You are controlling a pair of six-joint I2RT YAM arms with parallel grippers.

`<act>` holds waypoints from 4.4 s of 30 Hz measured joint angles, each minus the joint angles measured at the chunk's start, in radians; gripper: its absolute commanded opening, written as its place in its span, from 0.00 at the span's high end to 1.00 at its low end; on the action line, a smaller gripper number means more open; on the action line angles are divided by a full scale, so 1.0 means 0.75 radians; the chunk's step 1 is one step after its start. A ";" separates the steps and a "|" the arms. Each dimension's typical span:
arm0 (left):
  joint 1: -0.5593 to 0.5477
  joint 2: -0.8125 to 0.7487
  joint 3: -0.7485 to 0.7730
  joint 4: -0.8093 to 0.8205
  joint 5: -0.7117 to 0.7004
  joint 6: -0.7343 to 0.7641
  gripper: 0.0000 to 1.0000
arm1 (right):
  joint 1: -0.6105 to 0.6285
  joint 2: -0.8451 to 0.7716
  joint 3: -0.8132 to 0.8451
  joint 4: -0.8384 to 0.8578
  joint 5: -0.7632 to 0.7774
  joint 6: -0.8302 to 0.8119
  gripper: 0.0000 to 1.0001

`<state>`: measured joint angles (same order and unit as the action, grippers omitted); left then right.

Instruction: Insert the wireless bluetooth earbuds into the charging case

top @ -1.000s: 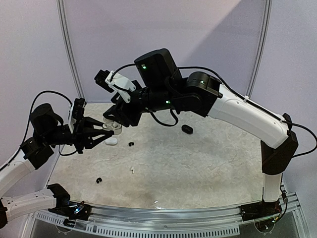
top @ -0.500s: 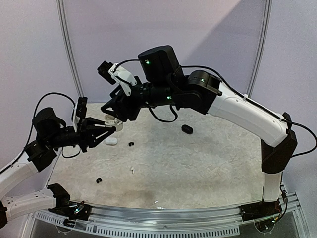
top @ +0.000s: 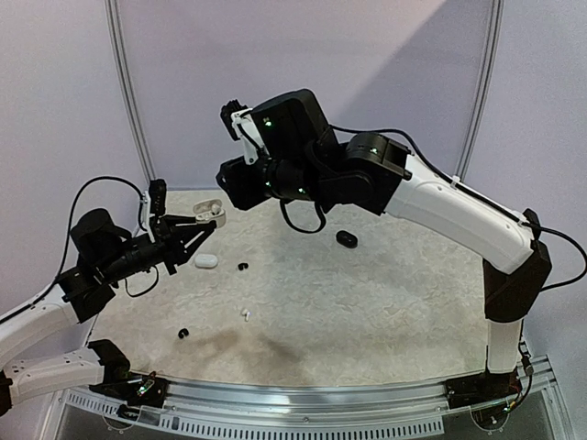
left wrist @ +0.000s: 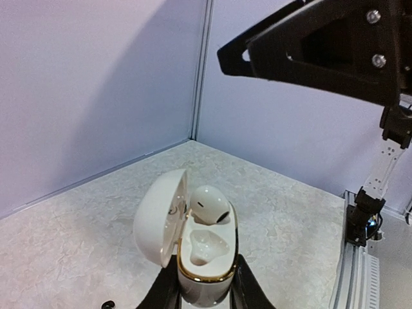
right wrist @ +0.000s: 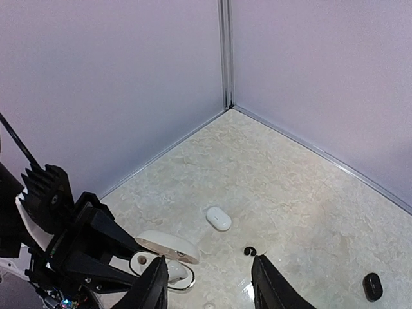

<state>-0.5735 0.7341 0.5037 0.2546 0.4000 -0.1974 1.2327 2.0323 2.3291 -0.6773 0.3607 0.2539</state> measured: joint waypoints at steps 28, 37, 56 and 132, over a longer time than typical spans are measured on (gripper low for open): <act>-0.107 0.063 -0.048 0.165 -0.232 0.114 1.00 | 0.041 0.123 0.003 0.025 0.058 0.140 0.68; -0.107 0.069 -0.057 0.155 -0.242 0.125 1.00 | 0.041 0.168 0.003 0.031 0.065 0.110 0.76; -0.108 0.056 -0.057 0.126 -0.262 0.134 1.00 | 0.041 0.159 -0.037 0.086 0.062 -0.027 1.00; -0.108 0.164 0.150 0.003 0.778 0.158 1.00 | -0.041 -0.192 -0.298 -0.018 -1.073 -0.902 1.00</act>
<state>-0.6544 0.8574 0.6159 0.2565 0.9833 -0.0788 1.2018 1.8881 2.1056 -0.6910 -0.4442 -0.4229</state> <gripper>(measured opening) 0.218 0.161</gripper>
